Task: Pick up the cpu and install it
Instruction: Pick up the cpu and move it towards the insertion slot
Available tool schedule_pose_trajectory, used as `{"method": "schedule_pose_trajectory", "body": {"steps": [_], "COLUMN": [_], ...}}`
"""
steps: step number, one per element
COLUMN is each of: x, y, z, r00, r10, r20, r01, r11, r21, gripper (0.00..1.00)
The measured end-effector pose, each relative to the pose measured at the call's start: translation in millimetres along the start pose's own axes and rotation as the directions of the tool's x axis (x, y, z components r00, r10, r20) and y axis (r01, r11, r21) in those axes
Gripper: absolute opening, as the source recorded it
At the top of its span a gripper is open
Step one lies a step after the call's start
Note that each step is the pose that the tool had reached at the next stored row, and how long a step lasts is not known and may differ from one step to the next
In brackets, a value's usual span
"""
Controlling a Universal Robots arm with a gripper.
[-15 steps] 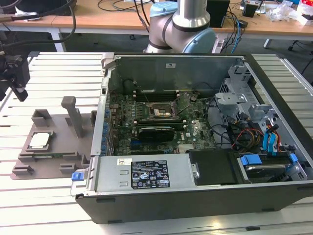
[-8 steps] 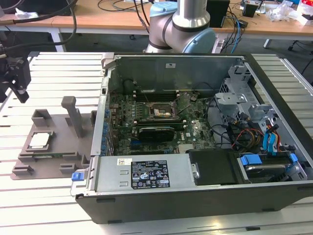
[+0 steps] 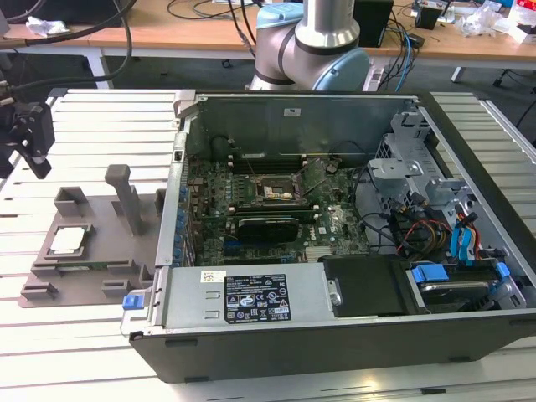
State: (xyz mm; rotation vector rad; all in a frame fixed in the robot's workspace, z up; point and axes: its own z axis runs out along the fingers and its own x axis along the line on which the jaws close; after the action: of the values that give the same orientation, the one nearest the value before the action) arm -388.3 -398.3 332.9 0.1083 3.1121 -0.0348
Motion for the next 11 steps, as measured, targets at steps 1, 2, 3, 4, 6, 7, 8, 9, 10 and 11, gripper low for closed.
{"method": "schedule_pose_trajectory", "body": {"steps": [1,2,3,4,6,7,8,9,10,11], "x": [0.0,0.0,0.1,0.1,0.1,0.1,0.2,0.2,0.2,0.2], "y": [0.0,0.0,0.1,0.1,0.1,0.1,0.1,0.2,0.2,0.2], "z": [0.5,1.3,2.3,2.8,4.4,5.5,6.2,7.0,7.5,8.0], "r00": [1.0,1.0,1.0,1.0,1.0,1.0,1.0,1.0,1.0,1.0], "r10": [0.0,0.0,0.0,0.0,0.0,0.0,0.0,0.0,0.0,0.0], "r20": [0.0,0.0,0.0,0.0,0.0,0.0,0.0,0.0,0.0,0.0], "r01": [0.0,0.0,0.0,0.0,0.0,0.0,0.0,0.0,0.0,0.0], "r11": [1.0,1.0,1.0,1.0,1.0,1.0,1.0,1.0,1.0,1.0], "r21": [-0.0001,0.0,0.0,0.0,0.0,0.0,0.0,0.0,0.0,0.0], "gripper": [0.55,0.55,0.55,0.55,0.55,0.55,0.55,0.55,0.55,0.55]}}
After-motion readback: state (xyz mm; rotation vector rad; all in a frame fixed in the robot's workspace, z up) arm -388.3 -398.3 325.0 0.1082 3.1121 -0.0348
